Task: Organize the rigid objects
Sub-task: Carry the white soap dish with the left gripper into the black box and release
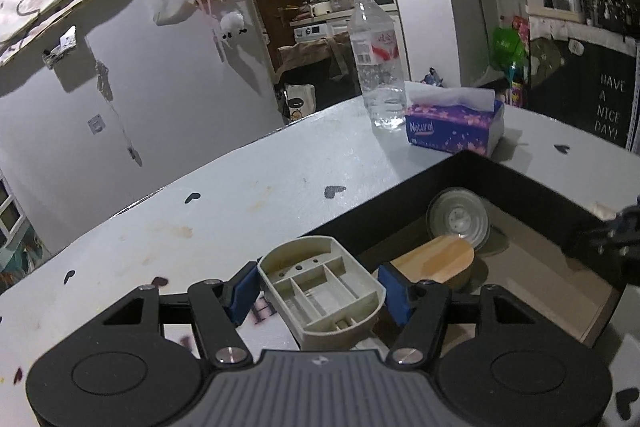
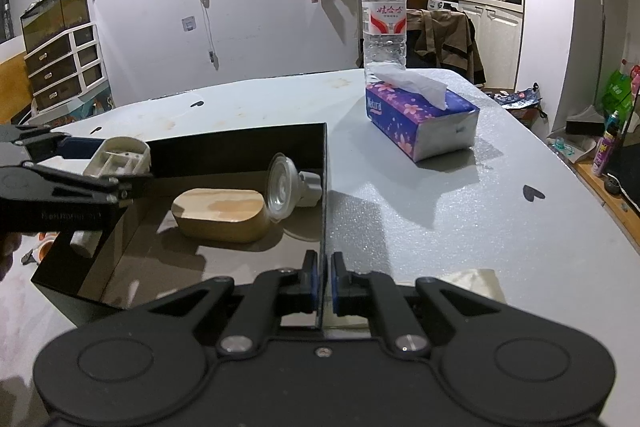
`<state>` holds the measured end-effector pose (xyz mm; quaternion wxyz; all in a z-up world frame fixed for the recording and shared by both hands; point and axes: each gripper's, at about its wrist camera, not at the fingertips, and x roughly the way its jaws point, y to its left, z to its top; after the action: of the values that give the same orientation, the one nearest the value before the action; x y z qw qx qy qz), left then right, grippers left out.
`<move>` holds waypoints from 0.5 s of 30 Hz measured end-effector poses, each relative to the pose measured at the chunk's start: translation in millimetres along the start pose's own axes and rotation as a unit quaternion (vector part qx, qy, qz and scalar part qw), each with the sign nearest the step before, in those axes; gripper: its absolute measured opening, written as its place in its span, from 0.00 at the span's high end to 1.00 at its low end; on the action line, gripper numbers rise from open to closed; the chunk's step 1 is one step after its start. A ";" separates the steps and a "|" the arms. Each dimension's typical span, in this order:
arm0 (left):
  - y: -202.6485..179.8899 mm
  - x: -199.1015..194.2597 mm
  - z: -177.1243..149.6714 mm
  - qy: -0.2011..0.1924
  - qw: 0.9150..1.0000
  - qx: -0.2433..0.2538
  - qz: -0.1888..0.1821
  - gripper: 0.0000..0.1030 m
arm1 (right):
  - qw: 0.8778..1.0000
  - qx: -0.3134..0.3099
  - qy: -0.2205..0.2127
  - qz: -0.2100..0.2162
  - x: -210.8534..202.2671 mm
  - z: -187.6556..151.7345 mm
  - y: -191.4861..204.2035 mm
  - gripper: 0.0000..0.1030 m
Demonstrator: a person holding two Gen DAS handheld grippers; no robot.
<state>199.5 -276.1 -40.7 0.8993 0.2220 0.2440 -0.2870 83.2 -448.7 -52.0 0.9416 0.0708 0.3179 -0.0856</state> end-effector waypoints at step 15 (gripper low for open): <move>9.4 -0.9 -7.2 0.024 0.999 -0.029 -0.012 0.20 | 1.000 0.000 0.001 0.000 -0.8 0.2 1.0 0.93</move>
<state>202.5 -265.0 -43.4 0.8959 0.1999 0.2761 -0.2848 82.9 -447.7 -51.2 0.9414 0.0710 0.3184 -0.0856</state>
